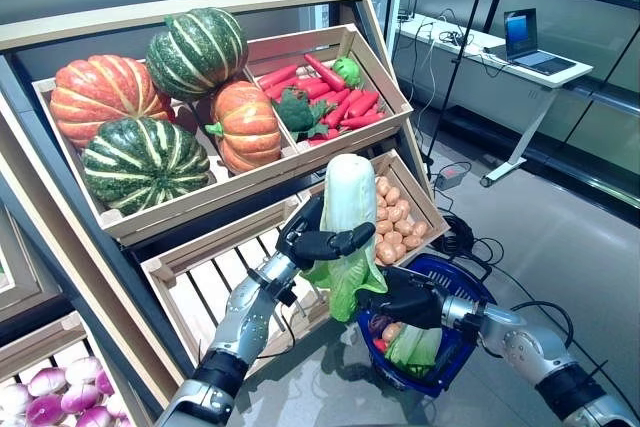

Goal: Put vegetables into the basket

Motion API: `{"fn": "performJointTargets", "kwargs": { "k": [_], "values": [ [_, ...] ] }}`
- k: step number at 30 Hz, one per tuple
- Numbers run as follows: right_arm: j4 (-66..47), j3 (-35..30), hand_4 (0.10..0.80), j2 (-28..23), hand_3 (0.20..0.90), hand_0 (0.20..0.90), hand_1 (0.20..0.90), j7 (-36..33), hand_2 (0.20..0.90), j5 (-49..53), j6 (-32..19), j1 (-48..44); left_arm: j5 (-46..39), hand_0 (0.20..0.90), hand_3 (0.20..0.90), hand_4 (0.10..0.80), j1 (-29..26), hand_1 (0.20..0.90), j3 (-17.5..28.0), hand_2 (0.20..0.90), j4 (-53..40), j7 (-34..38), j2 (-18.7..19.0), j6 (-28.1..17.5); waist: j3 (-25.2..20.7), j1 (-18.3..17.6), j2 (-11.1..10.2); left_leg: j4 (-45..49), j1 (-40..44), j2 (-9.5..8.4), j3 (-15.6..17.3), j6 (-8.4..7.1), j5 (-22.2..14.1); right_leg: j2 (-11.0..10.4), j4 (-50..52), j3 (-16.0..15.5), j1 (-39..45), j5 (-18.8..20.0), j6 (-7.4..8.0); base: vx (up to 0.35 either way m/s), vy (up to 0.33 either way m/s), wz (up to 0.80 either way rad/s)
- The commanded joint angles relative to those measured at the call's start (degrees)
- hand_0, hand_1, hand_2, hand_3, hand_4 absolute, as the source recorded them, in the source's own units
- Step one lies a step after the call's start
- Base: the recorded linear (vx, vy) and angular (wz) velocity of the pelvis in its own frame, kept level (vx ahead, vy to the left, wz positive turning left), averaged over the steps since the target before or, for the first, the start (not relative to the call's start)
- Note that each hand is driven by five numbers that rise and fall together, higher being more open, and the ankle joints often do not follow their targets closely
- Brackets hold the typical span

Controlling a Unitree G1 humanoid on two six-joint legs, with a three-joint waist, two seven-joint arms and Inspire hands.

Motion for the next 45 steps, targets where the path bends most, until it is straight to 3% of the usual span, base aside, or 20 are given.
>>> {"fn": "performJointTargets", "kwargs": {
  "k": [1, 10, 15, 21, 26, 28, 29, 30, 35, 45],
  "values": [
    [-10.76, -14.60, 0.800, 11.20, 0.900, 0.900, 0.900, 12.45, 0.900, 19.26, -9.27, -19.21, 4.41, 0.300, 0.300, 0.400, -2.62, 0.300, -4.79, 0.300, 8.56, -1.32, 1.49, -0.19, -0.26, -0.35, -2.43, 0.47, -0.74, 0.67, -0.26, -0.21, -1.22, -3.06, 0.35, -0.93, 4.39, -1.79, -0.02, 0.000, 0.000, 0.00],
    [-8.42, -14.47, 0.800, 13.04, 0.900, 0.900, 0.900, 3.45, 0.900, 12.95, -10.69, -17.71, 0.71, 0.300, 0.300, 0.400, -2.88, 0.300, -6.10, 0.300, 5.29, -1.74, -0.01, -0.54, -0.13, -0.66, -2.14, 0.47, -0.81, 0.70, -0.39, -0.23, -1.13, -3.13, 0.35, -0.83, 4.31, -1.77, -0.07, 0.000, 0.000, 0.00],
    [-4.67, -11.48, 0.800, 14.08, 0.900, 0.900, 0.900, -0.24, 0.900, 9.79, -10.21, -17.51, -2.90, 0.300, 0.300, 0.400, -2.96, 0.300, -9.87, 0.300, 0.00, -1.80, -1.98, 0.35, 0.34, -0.82, -2.15, 0.47, -0.62, 0.69, -0.52, -0.20, -1.17, -3.20, 0.35, -0.71, 4.43, -1.67, -0.06, 0.000, 0.000, 0.00],
    [-0.62, -8.61, 0.800, 17.63, 0.900, 0.900, 0.900, -0.72, 0.900, 13.04, -8.37, -19.30, -8.25, 0.300, 0.300, 0.400, -2.52, 0.300, -14.18, 0.300, -4.12, -5.53, -4.56, 6.47, 0.32, -0.08, -2.05, 0.47, -0.52, 0.65, -1.01, -0.21, -1.33, -3.26, 0.35, -1.12, 4.83, -1.86, -0.13, 0.001, -0.002, 0.01],
    [3.05, -7.87, 0.800, 20.13, 0.900, 0.900, 0.900, -3.83, 0.900, 15.56, -9.43, -21.80, -12.45, 0.300, 0.300, 0.400, -2.04, 0.300, -17.85, 0.300, -5.64, -6.19, -6.56, 8.25, 0.16, 0.53, -1.92, 0.47, -0.59, 0.55, -1.40, -0.19, -1.45, -3.34, 0.35, -1.63, 5.03, -2.02, -0.18, 0.002, -0.004, 0.03],
    [4.33, -7.89, 0.573, 20.33, 0.559, 0.559, 0.559, -4.84, 0.559, 14.86, -7.95, -22.55, -12.56, 0.300, 0.300, 0.400, -1.99, 0.300, -18.89, 0.300, -5.96, -5.78, -6.77, 7.20, 0.11, 0.68, -1.91, 0.47, -0.77, 0.53, -1.54, -0.26, -1.40, -3.38, 0.35, -1.70, 4.95, -2.01, -0.16, 0.000, 0.000, 0.00],
    [4.62, -7.83, 0.551, 20.27, 0.526, 0.526, 0.526, -5.38, 0.526, 14.60, -7.35, -22.64, -12.55, 0.300, 0.300, 0.400, -1.97, 0.300, -19.03, 0.300, -5.96, -5.68, -6.86, 6.88, 0.12, 0.71, -1.93, 0.47, -0.81, 0.52, -1.57, -0.28, -1.38, -3.39, 0.35, -1.71, 4.94, -1.99, -0.15, 0.000, 0.000, 0.00],
    [5.56, -7.50, 0.400, 20.04, 0.300, 0.300, 0.300, -6.35, 0.300, 12.98, -6.71, -22.47, -12.72, 0.300, 0.300, 0.400, -2.01, 0.300, -19.23, 0.300, -6.44, -5.08, -6.81, 6.29, 0.15, 0.76, -1.99, 0.47, -0.95, 0.48, -1.69, -0.26, -1.28, -3.39, 0.35, -1.73, 4.87, -1.93, -0.17, 0.000, 0.000, 0.00],
    [9.70, -5.49, 0.400, 18.46, 0.300, 0.300, 0.300, -9.86, 0.300, 9.40, -5.50, -21.56, -13.68, 0.300, 0.300, 0.400, -3.55, 0.300, -19.05, 0.300, -8.91, -3.51, -5.87, 4.23, 0.20, 0.84, -2.16, 0.47, -1.17, 0.43, -1.88, -0.21, -1.06, -3.47, 0.35, -1.87, 4.70, -1.74, -0.23, -0.008, 0.001, 0.03],
    [11.06, -5.13, 0.400, 18.04, 0.300, 0.300, 0.300, -13.36, 0.300, 6.88, -8.09, -21.33, -12.42, 0.300, 0.300, 0.400, -5.42, 0.300, -19.07, 0.300, -12.64, -0.08, -4.43, 4.41, 0.17, 0.57, -1.91, 0.47, -1.01, 0.45, -2.14, -0.25, -0.80, -3.39, 0.35, -1.70, 4.76, -1.51, -0.21, 0.000, 0.000, 0.00]
  ]
}}
